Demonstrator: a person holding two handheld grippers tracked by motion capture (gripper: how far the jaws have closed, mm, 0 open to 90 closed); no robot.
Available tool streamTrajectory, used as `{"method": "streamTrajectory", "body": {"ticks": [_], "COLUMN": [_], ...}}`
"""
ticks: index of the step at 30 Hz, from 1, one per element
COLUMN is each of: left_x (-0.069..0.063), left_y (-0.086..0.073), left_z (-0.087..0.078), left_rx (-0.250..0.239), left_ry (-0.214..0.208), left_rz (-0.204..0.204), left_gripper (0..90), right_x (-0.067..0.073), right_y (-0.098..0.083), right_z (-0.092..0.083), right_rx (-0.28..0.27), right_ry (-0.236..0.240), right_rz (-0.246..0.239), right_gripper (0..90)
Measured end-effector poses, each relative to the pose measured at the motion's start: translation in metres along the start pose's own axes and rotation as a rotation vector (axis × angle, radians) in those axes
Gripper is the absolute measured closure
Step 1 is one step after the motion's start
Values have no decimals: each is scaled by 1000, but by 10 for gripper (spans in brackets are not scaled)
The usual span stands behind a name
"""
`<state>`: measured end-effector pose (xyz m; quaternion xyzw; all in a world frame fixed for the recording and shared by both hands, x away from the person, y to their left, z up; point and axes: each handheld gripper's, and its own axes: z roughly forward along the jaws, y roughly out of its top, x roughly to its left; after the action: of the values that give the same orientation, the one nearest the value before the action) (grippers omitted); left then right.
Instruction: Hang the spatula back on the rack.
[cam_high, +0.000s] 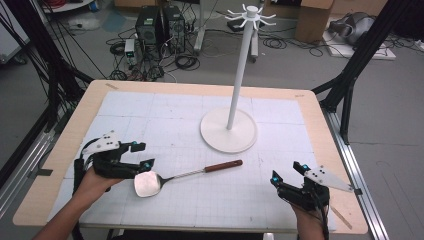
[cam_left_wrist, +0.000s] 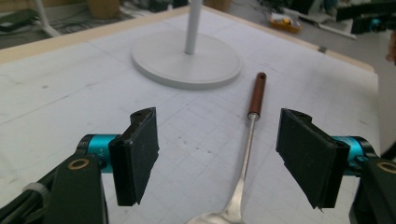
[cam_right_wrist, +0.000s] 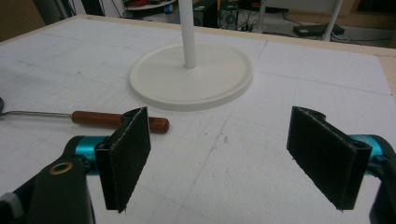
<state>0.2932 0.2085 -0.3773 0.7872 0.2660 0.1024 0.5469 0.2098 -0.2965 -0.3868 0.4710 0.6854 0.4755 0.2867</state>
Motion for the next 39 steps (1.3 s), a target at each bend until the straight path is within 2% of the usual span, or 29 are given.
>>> {"method": "streamTrajectory", "body": {"ticks": [3,6,10,14,17,21,27,30,32,34,39], "left_x": [-5,-8,-9,-10,-13,-16,-19,-19,-17,-17,-19], "left_y": [7,12,12,11,12,10,3,1,-1,-2,-4], "left_z": [17,34,57,73,83,96,108,111,113,114,115], "left_rx": [50,125,214,303,348,418,483,507,529,545,556], "left_ry": [-45,-76,-97,-135,-167,-188,-179,-153,-152,-153,-173], "left_rz": [35,79,76,100,96,124,143,152,152,155,168], "left_gripper": [300,301,310,334,392,454,479,434,433,453,591], "right_x": [0,-1,-3,-4,-5,-4,-4,-5,-5,-5,-6], "right_y": [0,-1,-1,-2,-2,-1,-1,-2,-2,-2,-2], "right_z": [0,1,1,0,1,1,1,1,1,1,1], "right_rx": [-1,2,4,7,10,7,5,3,5,4,5], "right_ry": [-1,1,2,4,7,9,11,12,12,10,5], "right_rz": [2,2,4,11,9,8,6,6,8,8,9], "right_gripper": [207,207,207,207,207,207,207,207,207,207,207]}}
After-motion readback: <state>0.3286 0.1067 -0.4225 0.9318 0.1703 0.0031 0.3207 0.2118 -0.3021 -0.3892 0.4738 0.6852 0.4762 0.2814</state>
